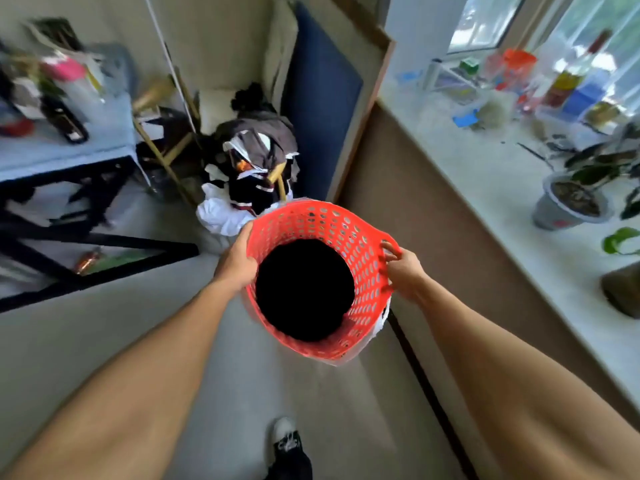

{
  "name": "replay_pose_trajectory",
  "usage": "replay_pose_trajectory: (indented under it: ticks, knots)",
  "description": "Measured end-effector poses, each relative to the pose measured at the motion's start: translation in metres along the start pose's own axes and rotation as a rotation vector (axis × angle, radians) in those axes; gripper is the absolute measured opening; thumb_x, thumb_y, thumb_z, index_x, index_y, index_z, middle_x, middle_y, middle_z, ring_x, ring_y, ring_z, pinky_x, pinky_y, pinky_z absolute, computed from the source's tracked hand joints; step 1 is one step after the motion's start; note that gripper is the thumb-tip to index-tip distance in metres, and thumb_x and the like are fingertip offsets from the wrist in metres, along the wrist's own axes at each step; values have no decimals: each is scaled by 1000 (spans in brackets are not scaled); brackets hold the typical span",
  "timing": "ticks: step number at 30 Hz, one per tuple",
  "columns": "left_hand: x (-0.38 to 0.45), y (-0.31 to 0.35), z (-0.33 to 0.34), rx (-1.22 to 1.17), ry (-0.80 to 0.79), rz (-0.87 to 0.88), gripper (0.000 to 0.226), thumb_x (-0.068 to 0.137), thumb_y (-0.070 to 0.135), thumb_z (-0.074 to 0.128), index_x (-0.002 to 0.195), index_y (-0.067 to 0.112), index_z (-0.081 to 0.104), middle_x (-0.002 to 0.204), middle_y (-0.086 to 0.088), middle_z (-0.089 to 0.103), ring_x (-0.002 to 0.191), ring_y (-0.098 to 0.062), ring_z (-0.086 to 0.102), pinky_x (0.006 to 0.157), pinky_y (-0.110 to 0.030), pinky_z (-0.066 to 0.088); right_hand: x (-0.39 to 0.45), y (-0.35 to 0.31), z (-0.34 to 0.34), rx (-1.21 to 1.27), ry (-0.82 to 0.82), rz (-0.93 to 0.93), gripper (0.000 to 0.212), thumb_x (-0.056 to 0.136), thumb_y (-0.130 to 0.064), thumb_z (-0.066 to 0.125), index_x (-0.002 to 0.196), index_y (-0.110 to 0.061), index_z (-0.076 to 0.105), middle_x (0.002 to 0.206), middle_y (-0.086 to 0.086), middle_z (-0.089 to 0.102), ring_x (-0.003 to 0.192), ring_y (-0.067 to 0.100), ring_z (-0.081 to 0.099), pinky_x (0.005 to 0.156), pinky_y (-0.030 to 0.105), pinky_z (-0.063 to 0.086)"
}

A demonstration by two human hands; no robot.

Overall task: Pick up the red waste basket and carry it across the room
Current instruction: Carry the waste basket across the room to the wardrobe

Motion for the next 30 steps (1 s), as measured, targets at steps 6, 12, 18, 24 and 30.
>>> replay_pose_trajectory:
  ticks: [6,12,18,24,30]
  knots:
    - [-6,-68,-112,-59,208,-225,83,86,2,41,154,44,20,148,-13,49,128,-35,52,104,-41,45,19,-99,119,-145,-221,-150,57,90,2,45,142,-21,57,89,-15,69,83,19,69,76,40,59]
    - [-43,-130,-197,-87,477,-413,80,88,-1,43,154,41,24,147,-14,51,127,-35,54,101,-43,47,16,-169,240,-282,-411,-289,45,93,1,46,132,-13,63,98,4,72,70,16,67,53,26,59]
    - [-99,-175,-240,-180,733,-619,77,90,4,47,150,49,28,128,-13,65,108,-34,65,94,-42,52,-6,-222,348,-330,-639,-366,31,89,-6,52,95,-29,71,94,7,78,68,23,68,57,34,55]
    - [-168,-205,-259,-267,1046,-779,73,85,7,45,139,55,34,120,-9,69,104,-32,68,94,-34,51,-55,-252,442,-484,-800,-478,26,93,-19,56,108,-34,71,77,-1,75,57,15,74,53,29,61]
    - [-239,-227,-287,-320,1259,-821,72,78,7,47,133,54,41,112,-5,72,99,-25,70,96,-34,51,-127,-258,540,-579,-1051,-511,31,98,-13,49,112,-25,73,78,3,78,67,22,76,51,27,57]
Point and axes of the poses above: each hand's wrist, its own x-axis towards the middle knuckle, its own z-axis out of the palm, y = z × x, the point moved 1 cm from there along x, towards the middle knuckle
